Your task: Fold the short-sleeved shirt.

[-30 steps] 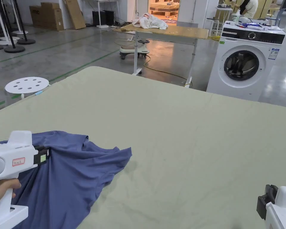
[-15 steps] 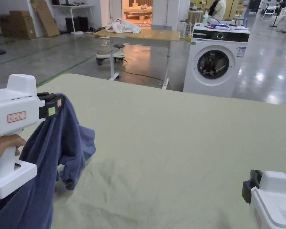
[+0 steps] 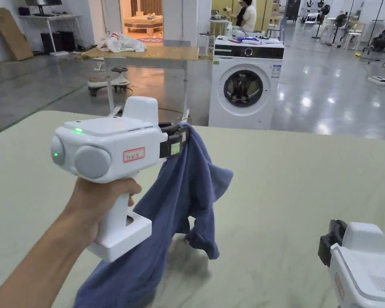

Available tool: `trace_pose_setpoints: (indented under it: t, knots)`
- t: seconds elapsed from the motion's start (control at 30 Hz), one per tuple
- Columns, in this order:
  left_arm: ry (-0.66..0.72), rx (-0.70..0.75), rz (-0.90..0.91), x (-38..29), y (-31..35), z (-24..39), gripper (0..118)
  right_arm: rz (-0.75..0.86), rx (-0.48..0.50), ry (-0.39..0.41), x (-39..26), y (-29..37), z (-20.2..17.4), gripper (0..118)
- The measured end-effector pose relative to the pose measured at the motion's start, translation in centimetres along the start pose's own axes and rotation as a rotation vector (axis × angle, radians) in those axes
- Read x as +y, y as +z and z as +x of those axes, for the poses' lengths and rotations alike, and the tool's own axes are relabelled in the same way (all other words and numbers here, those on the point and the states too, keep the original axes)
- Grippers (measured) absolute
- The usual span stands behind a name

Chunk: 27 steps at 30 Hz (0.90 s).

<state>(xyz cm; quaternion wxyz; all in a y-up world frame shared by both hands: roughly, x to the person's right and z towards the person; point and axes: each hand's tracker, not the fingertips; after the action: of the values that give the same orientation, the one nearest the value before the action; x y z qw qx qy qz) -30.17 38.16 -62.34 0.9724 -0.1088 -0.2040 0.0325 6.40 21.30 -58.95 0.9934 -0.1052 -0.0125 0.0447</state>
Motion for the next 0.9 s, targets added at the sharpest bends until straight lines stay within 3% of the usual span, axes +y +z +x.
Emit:
trace_pose_setpoints:
  t: [0.17,0.5,0.6,0.67,0.7,0.9]
  knots:
    - [-0.015,-0.150,-0.061,-3.8,-4.1,5.3,0,-0.013,-0.044,-0.014,-0.6,0.8,2.3,5]
    - [0.059,-0.169,-0.237,-12.8,-7.8,8.5,2,-0.057,-0.076,-0.015,-2.3,1.5,4.1,5]
    - [0.089,-0.159,-0.244,-13.8,-7.4,8.2,25,-0.065,-0.068,-0.016,-2.5,1.5,3.8,5]
    - [0.092,-0.138,-0.245,-13.8,-6.7,7.9,59,-0.063,-0.056,-0.014,-2.3,1.5,3.4,5]
    - [0.088,-0.108,-0.238,-13.6,-6.3,7.7,68,-0.058,-0.051,-0.014,-2.0,1.5,3.2,5]
    - [0.105,0.036,-0.062,-11.8,-1.9,5.1,68,-0.014,-0.014,-0.022,0.1,1.6,1.6,5]
